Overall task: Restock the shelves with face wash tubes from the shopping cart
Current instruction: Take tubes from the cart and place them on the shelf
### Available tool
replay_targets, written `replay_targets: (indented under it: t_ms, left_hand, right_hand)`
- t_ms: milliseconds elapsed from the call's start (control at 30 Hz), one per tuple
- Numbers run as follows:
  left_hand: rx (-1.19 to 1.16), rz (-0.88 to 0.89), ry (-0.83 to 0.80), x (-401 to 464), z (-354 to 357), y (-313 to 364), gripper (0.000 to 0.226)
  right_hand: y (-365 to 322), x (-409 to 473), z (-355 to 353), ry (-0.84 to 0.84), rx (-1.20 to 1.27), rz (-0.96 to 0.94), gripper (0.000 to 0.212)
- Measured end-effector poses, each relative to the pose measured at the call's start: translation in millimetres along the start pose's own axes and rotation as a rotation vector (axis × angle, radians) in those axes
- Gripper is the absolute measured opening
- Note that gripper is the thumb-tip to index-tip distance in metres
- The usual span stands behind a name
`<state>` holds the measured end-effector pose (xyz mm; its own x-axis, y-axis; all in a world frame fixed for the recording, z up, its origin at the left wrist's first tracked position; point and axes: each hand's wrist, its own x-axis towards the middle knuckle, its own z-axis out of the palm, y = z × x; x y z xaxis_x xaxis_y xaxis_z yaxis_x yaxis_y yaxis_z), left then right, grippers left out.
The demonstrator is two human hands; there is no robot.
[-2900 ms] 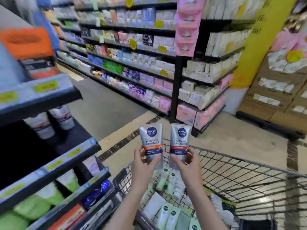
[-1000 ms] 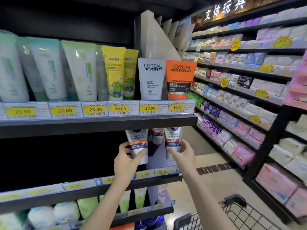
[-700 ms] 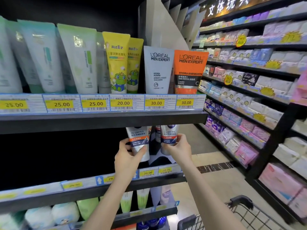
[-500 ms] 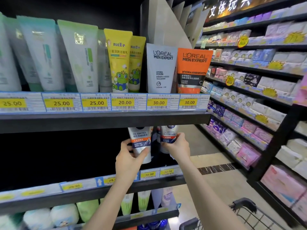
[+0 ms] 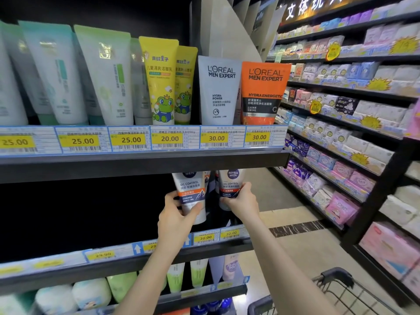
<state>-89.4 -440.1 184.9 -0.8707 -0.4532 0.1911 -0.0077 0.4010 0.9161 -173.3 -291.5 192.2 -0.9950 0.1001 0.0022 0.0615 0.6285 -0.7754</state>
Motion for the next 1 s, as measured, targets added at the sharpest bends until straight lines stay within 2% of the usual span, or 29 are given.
replay_targets:
  t_ms: [200,333,433,633,1000]
  left_hand:
    - [0.012,-0.062,-0.064,3.3,-2.6,1.6,0.065]
    - [-0.014,-0.118,-0.111,8.5,-4.1,3.5,0.064]
    - [0.037,-0.104,-0.168,16.3,-1.0,6.9,0.064]
    - [0.12,-0.058,-0.21,32.5,13.9,10.1,0.06]
    - [0.169,0.008,-0.248,53.2,25.7,2.4,0.059]
  right_hand:
    - [0.7,-1.7,-0.9,0.0,0.028,-0.003,0.062]
    - [3.6,-12.1,-11.6,0.122,0.057,-0.053,0.062]
    - [13.7,-20.9,-19.2,0.188,-0.016,-0.138,0.061]
    - [30.2,-36.0,-15.2,0.142,-0.163,-0.266,0.067]
    - [27.7,-33.3,-7.8,0.077,-0.187,-0.205,0.061]
